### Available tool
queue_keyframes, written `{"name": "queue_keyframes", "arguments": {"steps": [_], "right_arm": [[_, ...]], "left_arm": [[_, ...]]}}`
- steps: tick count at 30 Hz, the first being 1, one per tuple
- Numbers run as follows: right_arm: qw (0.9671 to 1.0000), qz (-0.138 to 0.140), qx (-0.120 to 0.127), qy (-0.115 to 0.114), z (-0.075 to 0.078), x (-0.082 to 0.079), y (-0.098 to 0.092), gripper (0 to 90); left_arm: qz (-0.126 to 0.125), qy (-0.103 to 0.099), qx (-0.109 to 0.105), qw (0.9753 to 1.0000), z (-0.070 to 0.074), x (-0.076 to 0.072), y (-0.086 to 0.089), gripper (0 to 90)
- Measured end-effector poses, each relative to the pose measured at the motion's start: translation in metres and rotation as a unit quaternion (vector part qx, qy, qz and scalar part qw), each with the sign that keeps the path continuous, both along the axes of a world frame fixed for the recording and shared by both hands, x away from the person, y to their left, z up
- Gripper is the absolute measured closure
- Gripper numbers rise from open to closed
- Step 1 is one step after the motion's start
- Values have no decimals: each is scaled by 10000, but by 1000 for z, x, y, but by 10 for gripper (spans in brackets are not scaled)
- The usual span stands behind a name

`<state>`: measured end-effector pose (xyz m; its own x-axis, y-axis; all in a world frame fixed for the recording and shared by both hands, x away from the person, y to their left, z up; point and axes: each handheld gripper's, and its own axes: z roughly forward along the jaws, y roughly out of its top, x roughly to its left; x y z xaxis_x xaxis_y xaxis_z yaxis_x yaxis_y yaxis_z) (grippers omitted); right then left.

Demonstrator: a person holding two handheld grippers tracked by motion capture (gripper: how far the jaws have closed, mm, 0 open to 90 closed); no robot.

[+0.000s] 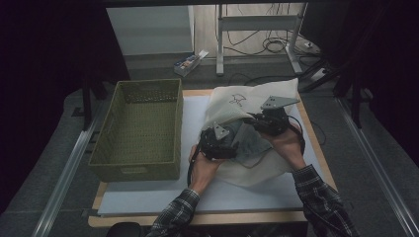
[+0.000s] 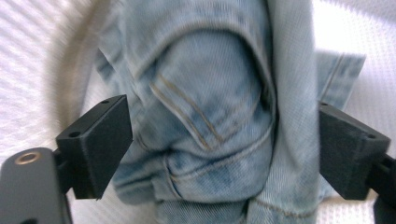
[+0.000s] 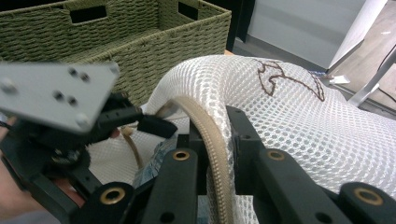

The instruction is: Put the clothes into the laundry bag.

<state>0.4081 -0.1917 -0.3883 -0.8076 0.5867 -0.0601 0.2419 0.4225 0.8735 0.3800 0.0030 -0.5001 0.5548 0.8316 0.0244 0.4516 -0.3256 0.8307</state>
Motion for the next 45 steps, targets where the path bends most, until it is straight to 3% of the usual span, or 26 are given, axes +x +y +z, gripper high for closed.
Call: {"name": "queue_keyframes", "arguments": {"steps": [1, 2, 7, 8, 10, 16, 17, 21, 26, 29, 32, 40, 41, 45], "right_arm": [[10000, -1, 20, 12, 0, 0, 0, 812], [10000, -8, 20, 1, 0, 0, -1, 812], [10000, -11, 30, 8, 1, 1, -2, 812], [10000, -6, 25, 11, 0, 0, -1, 812], [10000, 0, 19, 16, 0, 0, 0, 813], [10000, 26, 0, 27, -1, 0, 1, 814], [10000, 33, -11, 26, -2, 0, 1, 814], [10000, 41, -13, 7, -1, -1, 2, 814], [10000, 25, -3, -1, 0, -1, 1, 816], [10000, 33, 2, 2, 0, -1, 1, 821], [10000, 44, -11, -10, 1, -2, 2, 823], [10000, 48, -46, 22, 0, -2, 2, 830], [9999, 56, -83, 30, -1, -2, 3, 830], [9999, 72, -106, 48, -2, -2, 4, 829]], "left_arm": [[29, 34, 80, 10000, -3, 1, 0, 158], [66, 38, 21, 10000, -6, 1, 1, 264], [52, 202, -48, 9998, -6, 4, 3, 619], [29, 222, 16, 9997, -5, 4, 4, 666], [97, 189, -90, 9997, 0, 5, 2, 709], [170, -10, -274, 9995, 15, 9, -2, 739], [244, -93, -401, 9989, 22, 12, -4, 742], [385, -256, -572, 9973, 33, 20, -6, 750], [520, -397, -600, 9961, 37, 28, -9, 751], [705, -435, -544, 9951, 32, 36, -10, 749], [767, -431, -518, 9948, 28, 40, -11, 747], [805, -166, -418, 9957, 15, 51, -10, 734], [738, -26, -360, 9966, 12, 52, -11, 721], [633, 93, -349, 9973, 13, 52, -10, 623]]}}
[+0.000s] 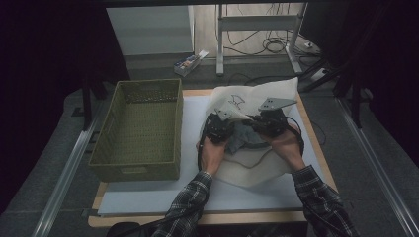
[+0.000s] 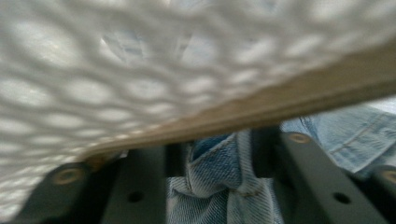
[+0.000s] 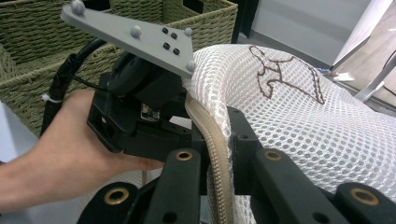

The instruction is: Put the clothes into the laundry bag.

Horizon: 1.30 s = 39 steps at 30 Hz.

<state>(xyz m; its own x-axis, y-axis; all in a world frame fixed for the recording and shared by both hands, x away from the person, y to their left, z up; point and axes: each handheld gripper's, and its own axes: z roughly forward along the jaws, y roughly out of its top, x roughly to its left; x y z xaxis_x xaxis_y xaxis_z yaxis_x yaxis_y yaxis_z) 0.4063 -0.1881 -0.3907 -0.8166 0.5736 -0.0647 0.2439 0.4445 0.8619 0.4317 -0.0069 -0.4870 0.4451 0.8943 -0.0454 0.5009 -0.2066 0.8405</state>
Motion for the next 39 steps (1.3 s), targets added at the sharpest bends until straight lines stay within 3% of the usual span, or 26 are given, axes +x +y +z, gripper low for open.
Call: {"name": "queue_keyframes", "arguments": {"steps": [4, 7, 18, 26, 39], "right_arm": [[10000, 4, 37, -12, 1, 0, -2, 828], [10000, 2, 58, -8, 2, 0, -3, 827], [10000, -12, 20, 6, 2, -2, -7, 824], [10000, -23, -64, 2, 0, -6, -10, 818], [9999, -36, -95, 62, -5, -12, -16, 816]], "left_arm": [[-276, -18, 88, 9996, 9, -8, 2, 477], [-349, -6, 35, 9994, 12, -12, 5, 415], [-638, -26, -63, 9979, 24, -36, 14, 331], [-942, 51, -108, 9955, 25, -57, 22, 274], [-1193, 74, -122, 9928, 27, -82, 34, 206]]}}
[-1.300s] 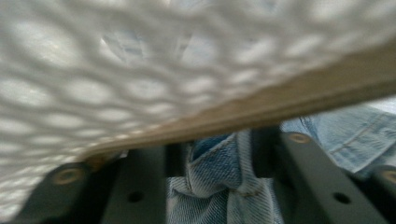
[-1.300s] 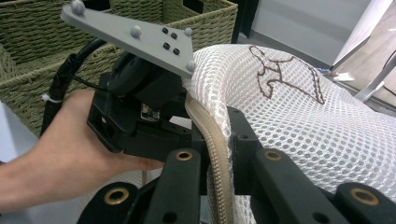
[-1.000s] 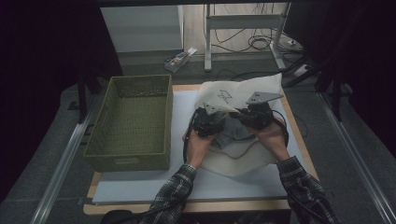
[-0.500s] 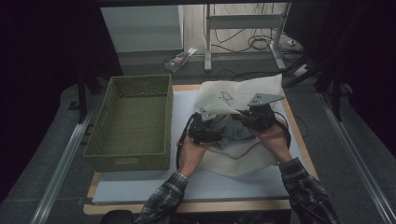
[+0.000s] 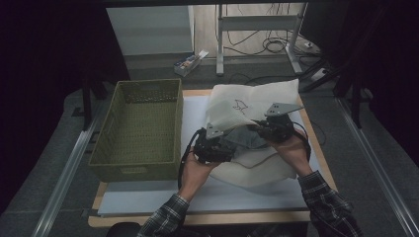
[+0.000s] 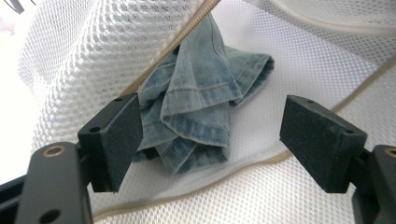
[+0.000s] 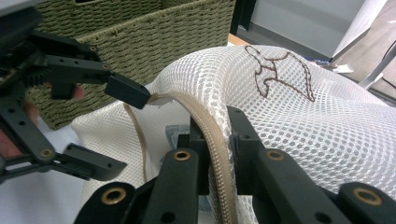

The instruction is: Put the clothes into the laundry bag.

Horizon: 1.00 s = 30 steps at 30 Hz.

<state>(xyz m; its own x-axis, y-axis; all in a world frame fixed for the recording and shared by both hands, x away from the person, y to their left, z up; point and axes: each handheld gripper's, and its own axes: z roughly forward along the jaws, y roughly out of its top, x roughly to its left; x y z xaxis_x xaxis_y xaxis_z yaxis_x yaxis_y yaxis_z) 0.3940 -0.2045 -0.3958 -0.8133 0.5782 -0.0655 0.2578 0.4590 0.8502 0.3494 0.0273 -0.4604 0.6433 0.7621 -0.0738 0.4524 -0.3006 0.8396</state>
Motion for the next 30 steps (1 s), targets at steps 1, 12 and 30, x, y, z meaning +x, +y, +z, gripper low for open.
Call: {"name": "queue_keyframes", "arguments": {"steps": [1, 12, 30], "right_arm": [[10000, 0, -8, -1, 0, -1, 0, 816], [10000, -7, -82, 9, -5, -8, -4, 809], [9998, -44, -200, 17, -17, -24, -9, 806]], "left_arm": [[-47, 13, -30, 10000, 0, -3, 2, 203], [-243, -13, -111, 9996, 2, -23, 14, 160], [-473, -42, -258, 9985, 0, -57, 32, 117]]}}
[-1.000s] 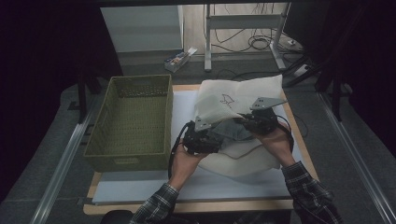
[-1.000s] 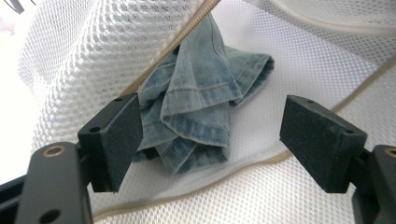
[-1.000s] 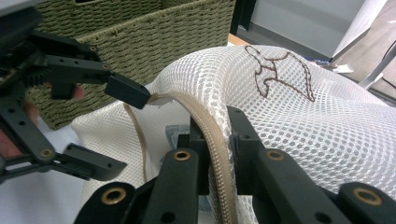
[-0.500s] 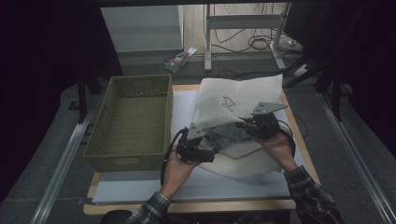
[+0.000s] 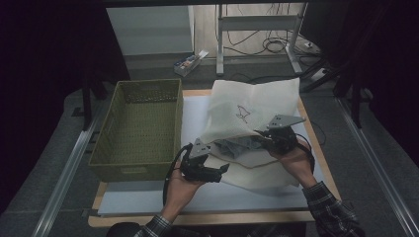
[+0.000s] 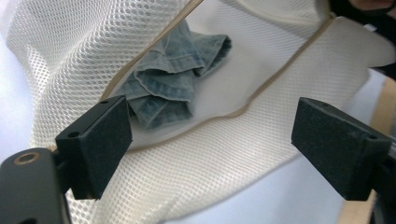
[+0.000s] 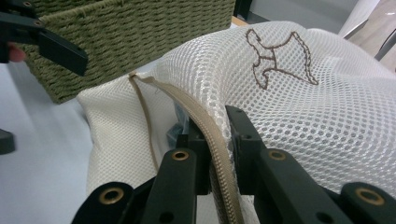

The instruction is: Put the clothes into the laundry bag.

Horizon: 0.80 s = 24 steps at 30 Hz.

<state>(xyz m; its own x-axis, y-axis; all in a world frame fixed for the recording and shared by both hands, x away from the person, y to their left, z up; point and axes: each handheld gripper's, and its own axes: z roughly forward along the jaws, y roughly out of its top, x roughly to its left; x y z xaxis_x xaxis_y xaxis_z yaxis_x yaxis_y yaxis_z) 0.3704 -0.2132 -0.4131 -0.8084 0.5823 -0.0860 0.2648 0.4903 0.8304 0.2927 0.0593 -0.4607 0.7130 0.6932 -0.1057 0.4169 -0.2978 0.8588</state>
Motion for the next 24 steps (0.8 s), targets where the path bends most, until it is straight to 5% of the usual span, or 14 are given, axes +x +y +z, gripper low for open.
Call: {"name": "queue_keyframes", "arguments": {"steps": [11, 24], "right_arm": [[9999, 7, -103, -39, -9, -10, -2, 795], [9998, -18, -204, -2, -20, -14, -5, 784]], "left_arm": [[-69, -168, 160, 9997, -6, -22, 9, 100], [-141, -198, 297, 9993, -20, -30, 13, 73]]}}
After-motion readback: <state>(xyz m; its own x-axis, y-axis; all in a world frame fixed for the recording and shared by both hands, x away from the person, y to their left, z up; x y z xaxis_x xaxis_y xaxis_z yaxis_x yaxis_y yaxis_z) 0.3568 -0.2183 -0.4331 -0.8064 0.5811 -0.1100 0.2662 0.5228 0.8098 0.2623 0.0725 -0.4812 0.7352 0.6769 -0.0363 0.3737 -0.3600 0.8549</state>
